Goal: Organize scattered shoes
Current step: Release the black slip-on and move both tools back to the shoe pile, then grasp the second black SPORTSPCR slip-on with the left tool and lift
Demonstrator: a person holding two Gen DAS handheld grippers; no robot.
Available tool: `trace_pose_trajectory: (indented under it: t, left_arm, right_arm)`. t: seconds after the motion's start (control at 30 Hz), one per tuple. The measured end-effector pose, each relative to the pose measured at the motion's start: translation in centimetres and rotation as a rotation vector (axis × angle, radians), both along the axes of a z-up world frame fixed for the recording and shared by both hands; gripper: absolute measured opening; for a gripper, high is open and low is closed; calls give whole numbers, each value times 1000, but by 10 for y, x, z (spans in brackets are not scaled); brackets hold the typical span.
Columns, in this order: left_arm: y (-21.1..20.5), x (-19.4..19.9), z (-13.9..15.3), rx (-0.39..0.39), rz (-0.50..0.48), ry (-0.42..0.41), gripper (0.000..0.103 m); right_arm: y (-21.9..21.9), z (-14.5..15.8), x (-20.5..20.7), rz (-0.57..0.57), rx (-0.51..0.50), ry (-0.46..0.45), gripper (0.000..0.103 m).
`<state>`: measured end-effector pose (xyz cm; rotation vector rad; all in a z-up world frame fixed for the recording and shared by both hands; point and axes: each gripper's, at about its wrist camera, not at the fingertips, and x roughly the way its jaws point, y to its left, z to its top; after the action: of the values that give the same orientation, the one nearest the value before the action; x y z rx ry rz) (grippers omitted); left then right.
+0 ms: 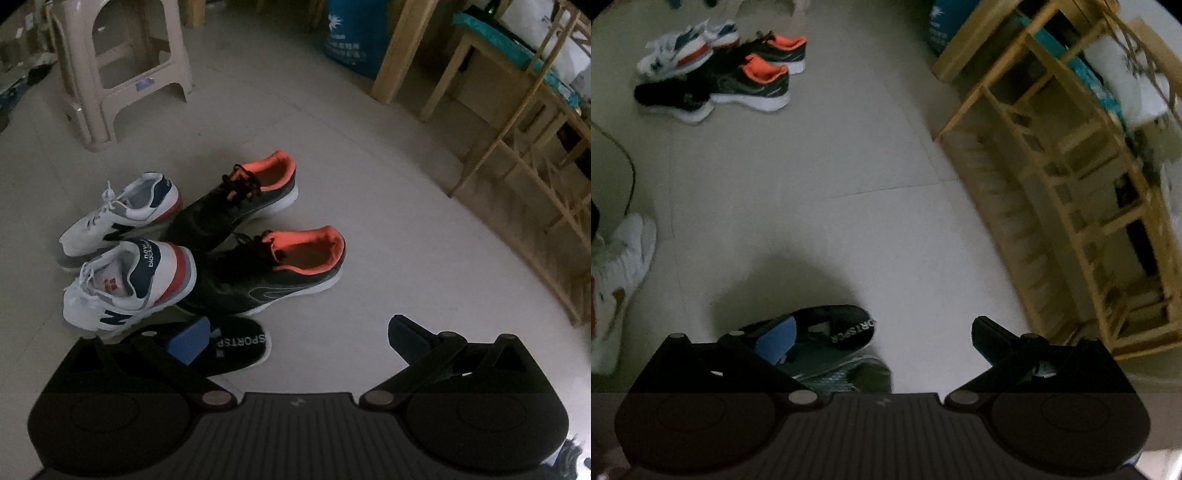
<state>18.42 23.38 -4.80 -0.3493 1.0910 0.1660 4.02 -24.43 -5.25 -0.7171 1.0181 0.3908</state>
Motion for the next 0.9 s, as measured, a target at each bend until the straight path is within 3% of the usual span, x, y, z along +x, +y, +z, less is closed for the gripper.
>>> trace_pose_trajectory:
  t: [0.1, 0.17, 0.27, 0.37, 0.4, 0.5, 0.63, 0.77, 0.9]
  left_arm:
    - [-14, 5, 9, -89, 29, -15, 103]
    - [-27, 13, 12, -101, -12, -24, 103]
    - [-54, 24, 22, -24, -133, -54, 103]
    - [-68, 31, 28, 31, -205, -75, 103]
    - [-69, 35, 29, 46, -215, -73, 103]
    - [-63, 46, 44, 68, -199, -74, 103]
    - [-49, 51, 62, 142, -241, -148, 103]
    - [-31, 58, 35, 182, -322, -91, 103]
    - [-8, 61, -29, 186, -398, 24, 103]
  right_arm:
    - [-20, 12, 2, -30, 50, -11, 103]
    - [-34, 23, -1, -21, 64, -53, 103]
    - [-58, 42, -10, -26, 107, -124, 103]
    - [-83, 75, -24, -75, 281, -119, 103]
    - [-91, 95, -31, -117, 373, -107, 103]
    - [-90, 146, -45, -146, 498, -106, 103]
    - [-66, 204, -57, -74, 543, -144, 103]
    - [-42, 226, -57, -44, 583, -178, 103]
    - [-39, 193, -50, -85, 662, -163, 103]
